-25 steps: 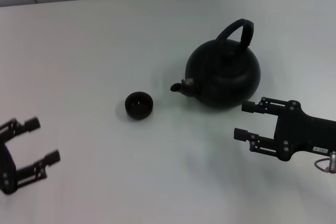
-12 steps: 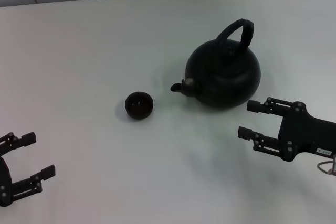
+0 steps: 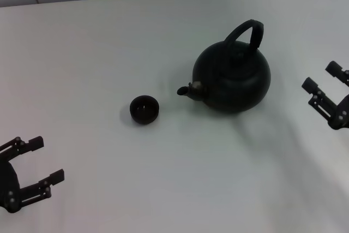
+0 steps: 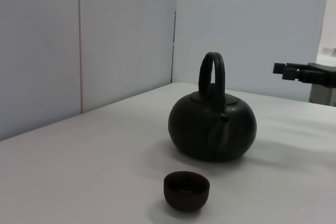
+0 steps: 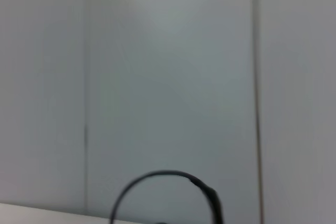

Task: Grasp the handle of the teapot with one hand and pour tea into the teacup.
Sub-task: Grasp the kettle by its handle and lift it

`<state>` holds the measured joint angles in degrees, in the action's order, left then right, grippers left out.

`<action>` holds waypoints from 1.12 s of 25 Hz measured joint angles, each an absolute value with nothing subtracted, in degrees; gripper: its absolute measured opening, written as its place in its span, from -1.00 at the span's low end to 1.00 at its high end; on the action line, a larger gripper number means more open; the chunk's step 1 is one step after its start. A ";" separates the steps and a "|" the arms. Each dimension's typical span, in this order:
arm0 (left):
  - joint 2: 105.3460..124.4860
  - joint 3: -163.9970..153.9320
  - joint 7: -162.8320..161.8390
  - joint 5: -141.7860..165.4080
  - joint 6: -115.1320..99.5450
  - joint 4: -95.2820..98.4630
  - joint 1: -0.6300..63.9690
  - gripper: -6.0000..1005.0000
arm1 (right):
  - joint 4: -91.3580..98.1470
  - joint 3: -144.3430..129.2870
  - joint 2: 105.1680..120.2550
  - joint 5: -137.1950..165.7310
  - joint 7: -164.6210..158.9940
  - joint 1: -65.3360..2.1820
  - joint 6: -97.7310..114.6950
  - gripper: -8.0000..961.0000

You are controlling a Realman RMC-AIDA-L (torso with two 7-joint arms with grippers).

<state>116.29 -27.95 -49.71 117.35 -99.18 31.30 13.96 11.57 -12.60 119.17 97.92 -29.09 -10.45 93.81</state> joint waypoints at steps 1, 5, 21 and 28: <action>116.39 -27.95 -49.71 117.34 -99.11 31.29 14.04 0.62 | 11.42 -12.18 119.13 97.91 -29.03 -10.47 93.33 0.31; 116.60 -27.76 -49.71 117.33 -98.98 31.29 14.22 0.62 | 11.50 -11.97 119.01 97.91 -29.03 -11.24 91.98 0.31; 117.94 -25.08 -48.92 117.23 -98.87 31.11 14.28 0.62 | 22.29 -12.81 118.46 106.01 -43.26 -23.93 80.37 0.31; 117.95 -24.44 -48.90 117.23 -98.86 30.64 14.35 0.62 | 22.47 -16.79 118.47 106.28 -44.20 -27.24 75.57 0.31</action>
